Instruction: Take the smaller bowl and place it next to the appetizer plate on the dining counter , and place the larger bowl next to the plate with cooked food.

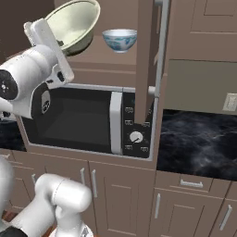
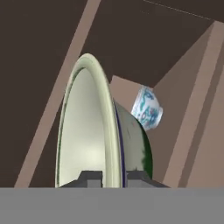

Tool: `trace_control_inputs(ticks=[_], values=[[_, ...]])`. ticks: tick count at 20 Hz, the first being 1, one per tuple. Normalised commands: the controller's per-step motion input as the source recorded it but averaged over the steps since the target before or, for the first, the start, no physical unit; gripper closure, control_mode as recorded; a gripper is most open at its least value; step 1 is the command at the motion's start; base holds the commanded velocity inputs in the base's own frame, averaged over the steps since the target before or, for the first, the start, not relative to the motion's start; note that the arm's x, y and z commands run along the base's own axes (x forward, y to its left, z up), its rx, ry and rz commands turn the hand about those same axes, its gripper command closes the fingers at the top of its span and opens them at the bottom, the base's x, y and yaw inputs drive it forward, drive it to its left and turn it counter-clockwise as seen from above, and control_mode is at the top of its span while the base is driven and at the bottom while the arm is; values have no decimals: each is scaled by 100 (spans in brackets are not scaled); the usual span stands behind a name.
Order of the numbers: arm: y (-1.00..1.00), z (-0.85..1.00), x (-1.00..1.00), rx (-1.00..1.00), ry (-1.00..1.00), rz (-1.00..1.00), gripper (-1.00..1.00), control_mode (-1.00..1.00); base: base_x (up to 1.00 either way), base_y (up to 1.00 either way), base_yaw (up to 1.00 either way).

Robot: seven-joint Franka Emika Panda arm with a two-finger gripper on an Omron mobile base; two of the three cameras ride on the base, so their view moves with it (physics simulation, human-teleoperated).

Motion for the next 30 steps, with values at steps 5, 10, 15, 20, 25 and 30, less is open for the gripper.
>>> trace_control_inputs(ticks=[5, 10, 15, 20, 25, 30], values=[[-41, 21, -100, 26, 34, -15, 100, -100, 0, 0, 0], [-26, -1, -100, 22, 7, -13, 100, -100, 0, 0, 0], [-4, -32, -97, 13, 16, -1, 100, -100, 0, 0, 0], [19, -61, -68, 1, 3, 0, 100, -100, 0, 0, 0], [12, -60, -25, -3, -3, 5, 100, -100, 0, 0, 0], [30, -39, 11, -1, -8, 3, 100, -100, 0, 0, 0]])
